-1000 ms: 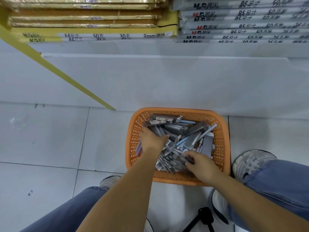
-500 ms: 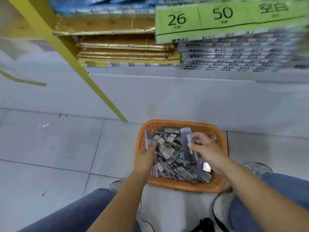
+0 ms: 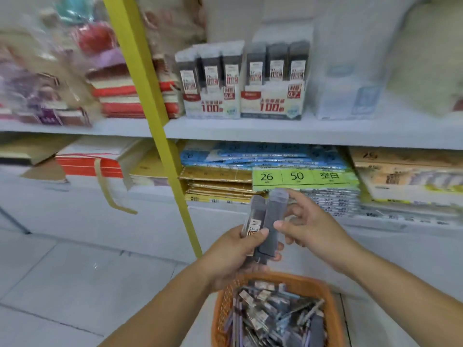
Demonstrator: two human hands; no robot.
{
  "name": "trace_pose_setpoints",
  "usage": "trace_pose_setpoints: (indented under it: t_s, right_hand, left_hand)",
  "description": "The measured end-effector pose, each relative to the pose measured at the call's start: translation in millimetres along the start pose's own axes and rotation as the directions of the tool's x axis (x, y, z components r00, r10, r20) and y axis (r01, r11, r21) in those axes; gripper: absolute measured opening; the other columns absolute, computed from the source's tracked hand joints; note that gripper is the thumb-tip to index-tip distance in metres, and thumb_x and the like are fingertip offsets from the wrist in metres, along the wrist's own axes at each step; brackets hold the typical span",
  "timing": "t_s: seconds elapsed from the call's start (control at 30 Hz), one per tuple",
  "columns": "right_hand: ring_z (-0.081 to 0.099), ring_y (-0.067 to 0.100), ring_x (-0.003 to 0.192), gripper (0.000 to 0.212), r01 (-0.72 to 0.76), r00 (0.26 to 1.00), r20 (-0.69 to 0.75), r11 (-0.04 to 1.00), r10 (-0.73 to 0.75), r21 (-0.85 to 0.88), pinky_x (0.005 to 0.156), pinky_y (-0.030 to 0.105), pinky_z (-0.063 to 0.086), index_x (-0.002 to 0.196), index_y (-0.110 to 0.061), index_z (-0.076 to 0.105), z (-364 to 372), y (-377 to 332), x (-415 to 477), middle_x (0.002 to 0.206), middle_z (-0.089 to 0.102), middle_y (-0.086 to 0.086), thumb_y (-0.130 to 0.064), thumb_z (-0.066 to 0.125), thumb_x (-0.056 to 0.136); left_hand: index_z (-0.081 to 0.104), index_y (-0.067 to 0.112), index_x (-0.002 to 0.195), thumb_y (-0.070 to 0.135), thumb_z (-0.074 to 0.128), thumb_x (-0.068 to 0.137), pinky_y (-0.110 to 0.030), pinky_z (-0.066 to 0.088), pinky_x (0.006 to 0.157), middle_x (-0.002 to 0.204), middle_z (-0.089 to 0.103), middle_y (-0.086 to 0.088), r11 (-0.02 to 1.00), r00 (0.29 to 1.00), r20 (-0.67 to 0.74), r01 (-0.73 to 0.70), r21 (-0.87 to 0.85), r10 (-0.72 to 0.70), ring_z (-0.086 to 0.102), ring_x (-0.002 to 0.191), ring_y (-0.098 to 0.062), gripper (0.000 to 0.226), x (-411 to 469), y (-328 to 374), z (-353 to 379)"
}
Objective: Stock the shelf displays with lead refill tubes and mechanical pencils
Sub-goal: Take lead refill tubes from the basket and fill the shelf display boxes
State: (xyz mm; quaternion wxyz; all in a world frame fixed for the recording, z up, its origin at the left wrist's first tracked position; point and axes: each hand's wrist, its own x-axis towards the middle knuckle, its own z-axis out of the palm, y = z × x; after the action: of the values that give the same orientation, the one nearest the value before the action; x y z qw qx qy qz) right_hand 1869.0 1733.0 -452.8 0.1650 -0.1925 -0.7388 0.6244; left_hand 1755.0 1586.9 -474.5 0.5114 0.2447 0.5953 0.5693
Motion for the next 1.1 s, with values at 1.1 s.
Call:
trace_pose_setpoints:
  t_s: [1.1]
  right_hand:
    - [0.072,0.022,0.070,0.029,0.413,0.864,-0.291,0.909,-0.410,-0.056,0.060,0.024,0.058,0.099,-0.036,0.066,-37.5,-137.0,47.9,0.091,0.075,-0.001,-0.009,0.065,0.089]
  left_hand:
    - [0.066,0.025,0.110,0.021,0.067,0.095,-0.021,0.054,0.058,0.088,0.078,0.002,0.910,0.860,-0.365,-0.408,-0.076,0.355,0.070,0.069,-0.007,0.016,19.3,120.1,-6.9]
